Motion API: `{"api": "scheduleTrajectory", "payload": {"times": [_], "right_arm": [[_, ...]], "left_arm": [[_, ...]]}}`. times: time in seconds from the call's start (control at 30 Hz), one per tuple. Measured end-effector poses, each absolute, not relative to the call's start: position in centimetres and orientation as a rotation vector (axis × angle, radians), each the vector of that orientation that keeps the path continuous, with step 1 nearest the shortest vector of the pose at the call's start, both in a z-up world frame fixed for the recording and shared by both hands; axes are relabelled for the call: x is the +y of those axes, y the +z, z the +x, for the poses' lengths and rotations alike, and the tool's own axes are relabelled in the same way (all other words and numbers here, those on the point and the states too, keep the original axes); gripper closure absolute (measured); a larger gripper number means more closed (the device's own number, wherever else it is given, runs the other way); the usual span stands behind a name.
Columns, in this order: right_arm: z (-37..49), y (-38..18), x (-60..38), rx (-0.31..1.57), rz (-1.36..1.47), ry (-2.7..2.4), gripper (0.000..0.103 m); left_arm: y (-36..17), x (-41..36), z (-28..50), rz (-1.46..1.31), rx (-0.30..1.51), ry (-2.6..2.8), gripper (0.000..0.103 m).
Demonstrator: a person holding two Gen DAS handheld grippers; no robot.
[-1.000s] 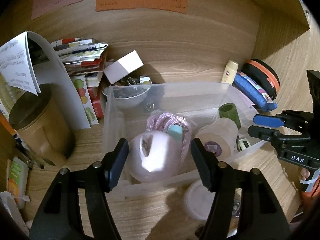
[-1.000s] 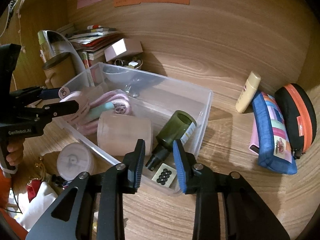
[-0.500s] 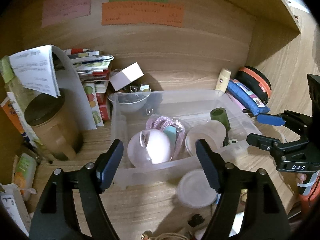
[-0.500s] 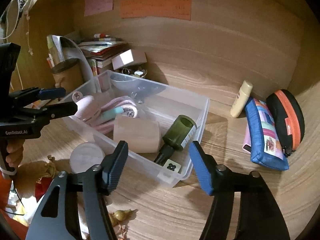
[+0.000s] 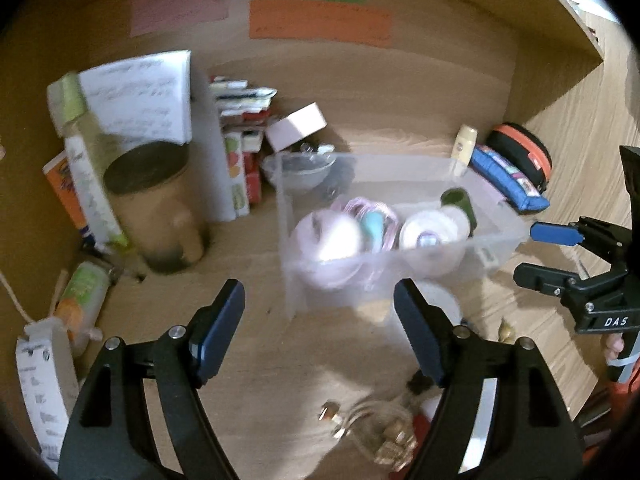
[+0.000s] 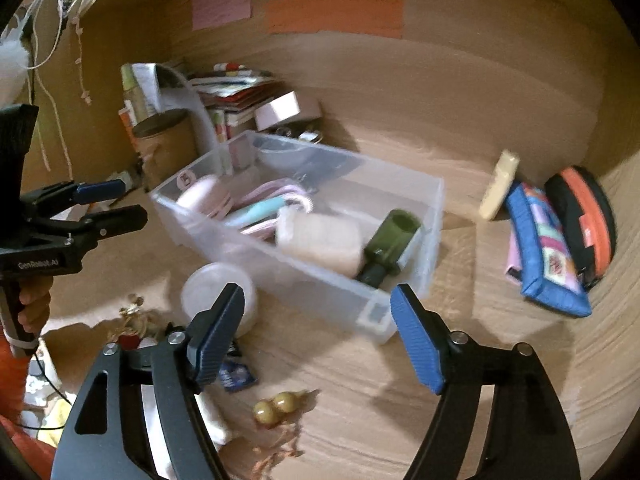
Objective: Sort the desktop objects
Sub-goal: 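Grasp the white lidded jar with the right gripper while the left reaches the red cloth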
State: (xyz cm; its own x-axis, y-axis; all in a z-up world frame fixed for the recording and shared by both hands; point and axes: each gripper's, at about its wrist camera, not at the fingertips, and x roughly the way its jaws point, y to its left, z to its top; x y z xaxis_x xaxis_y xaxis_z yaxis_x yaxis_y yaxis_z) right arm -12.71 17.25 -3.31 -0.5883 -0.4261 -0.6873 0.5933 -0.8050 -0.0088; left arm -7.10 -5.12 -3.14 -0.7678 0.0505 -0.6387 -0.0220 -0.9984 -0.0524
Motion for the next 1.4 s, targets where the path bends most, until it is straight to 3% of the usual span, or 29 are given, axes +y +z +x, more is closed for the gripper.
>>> {"api": "scheduleTrajectory", "payload": {"times": [0.67, 0.8, 0.83, 1.4], "right_arm": [[-12.5, -9.0, 9.3, 0.438, 1.090, -2.141, 0.030], [-12.9, -9.6, 8.4, 0.453, 1.101, -2.133, 0.033], [-13.0, -9.8, 8.3, 0.447, 1.107, -2.124, 0.040], [-12.2, -7.7, 10.6, 0.328, 1.058, -2.142, 0.041]], "left_arm": [[-8.0, -9.1, -1.8, -1.237, -0.241, 2.876, 0.026], [-7.9, -8.7, -1.0, -1.229, -0.237, 2.858, 0.026], [-8.0, -8.5, -0.8, -1.229, -0.229, 2.852, 0.026], [-8.8, -3.5, 0.7, -1.263, -0.150, 2.688, 0.026]]}}
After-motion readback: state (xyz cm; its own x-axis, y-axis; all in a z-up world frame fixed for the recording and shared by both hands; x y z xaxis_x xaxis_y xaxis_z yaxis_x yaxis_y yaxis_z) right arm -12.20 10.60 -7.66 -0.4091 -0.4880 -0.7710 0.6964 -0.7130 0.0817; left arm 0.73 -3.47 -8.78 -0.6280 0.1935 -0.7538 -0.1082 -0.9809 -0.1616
